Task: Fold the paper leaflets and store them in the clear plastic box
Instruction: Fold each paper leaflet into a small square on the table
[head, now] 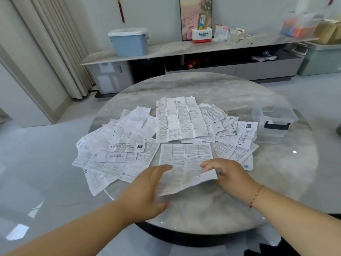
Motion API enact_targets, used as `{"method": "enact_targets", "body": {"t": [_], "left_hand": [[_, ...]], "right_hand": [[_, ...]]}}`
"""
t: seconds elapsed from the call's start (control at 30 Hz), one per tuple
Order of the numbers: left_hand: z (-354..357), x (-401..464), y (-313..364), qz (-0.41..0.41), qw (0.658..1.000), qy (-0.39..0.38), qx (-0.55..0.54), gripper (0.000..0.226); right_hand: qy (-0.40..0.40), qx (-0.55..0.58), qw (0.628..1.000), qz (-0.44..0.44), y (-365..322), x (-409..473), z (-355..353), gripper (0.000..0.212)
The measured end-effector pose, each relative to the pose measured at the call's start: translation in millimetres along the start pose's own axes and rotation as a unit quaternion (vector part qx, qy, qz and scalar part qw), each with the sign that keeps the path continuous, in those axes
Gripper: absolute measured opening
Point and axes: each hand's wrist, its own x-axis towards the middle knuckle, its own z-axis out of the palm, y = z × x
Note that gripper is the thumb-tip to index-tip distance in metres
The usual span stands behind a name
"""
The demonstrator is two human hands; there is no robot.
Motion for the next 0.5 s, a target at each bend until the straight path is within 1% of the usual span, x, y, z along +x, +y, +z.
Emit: {"method": "enact_targets", "body": {"t": [0.03, 0.1, 0.17, 0.23, 0.3, 0.33, 0.37, 0.4, 0.43, 0.47, 0.5], "left_hand": [[-0.2, -5.4, -4.4, -0.014, 1.0, -0.003, -0.027, 0.078], [5.3, -13.3, -7.4, -0.049, 0.993, 0.022, -0.106, 0.075], [14.9, -18.7, -2.6, -0.096, 0.979, 0.03, -0.177, 0.066], [26.3, -19.5, 0.2, -0.122, 0.969, 0.035, -0.21, 0.051], [30.6, -12.7, 6.9, -0.171, 0.955, 0.1, -0.22, 0.027], [30.9, -8.4, 10.9, -0.203, 0.937, 0.149, -0.24, 0.021], [29.6, -3.6, 15.4, -0.231, 0.911, 0.205, -0.273, 0.023], [29.3, -0.4, 19.9, -0.258, 0.887, 0.25, -0.289, 0.032], [29.0, 0.6, 24.8, -0.268, 0.883, 0.288, -0.257, 0.043], [28.1, -0.2, 30.3, -0.248, 0.898, 0.315, -0.184, 0.05], [30.6, -2.1, 33.2, -0.191, 0.92, 0.323, -0.111, 0.052]], "right_hand": [[-0.004, 0.017, 1.0, 0.02, -0.4, -7.8, -2.1, 0.043], [-0.026, 0.027, 0.998, 0.049, -5.9, -20.9, -5.2, 0.041], [-0.04, 0.01, 0.997, 0.064, -10.0, -30.3, -4.2, 0.037], [-0.043, -0.008, 0.996, 0.079, -13.7, -36.7, -2.9, 0.029], [-0.021, -0.014, 0.992, 0.12, -9.8, -41.8, -1.5, 0.019], [0.004, -0.016, 0.989, 0.145, -8.4, -43.9, -0.8, 0.022], [0.03, -0.004, 0.985, 0.168, -7.1, -44.8, -0.1, 0.021], [0.047, 0.018, 0.98, 0.19, -8.7, -45.5, -0.1, 0.012], [0.061, 0.042, 0.975, 0.21, -10.3, -46.0, -0.4, 0.006], [0.07, 0.064, 0.968, 0.234, -13.5, -46.1, -0.8, 0.011], [0.078, 0.082, 0.96, 0.257, -16.3, -46.6, -1.0, 0.013]]}}
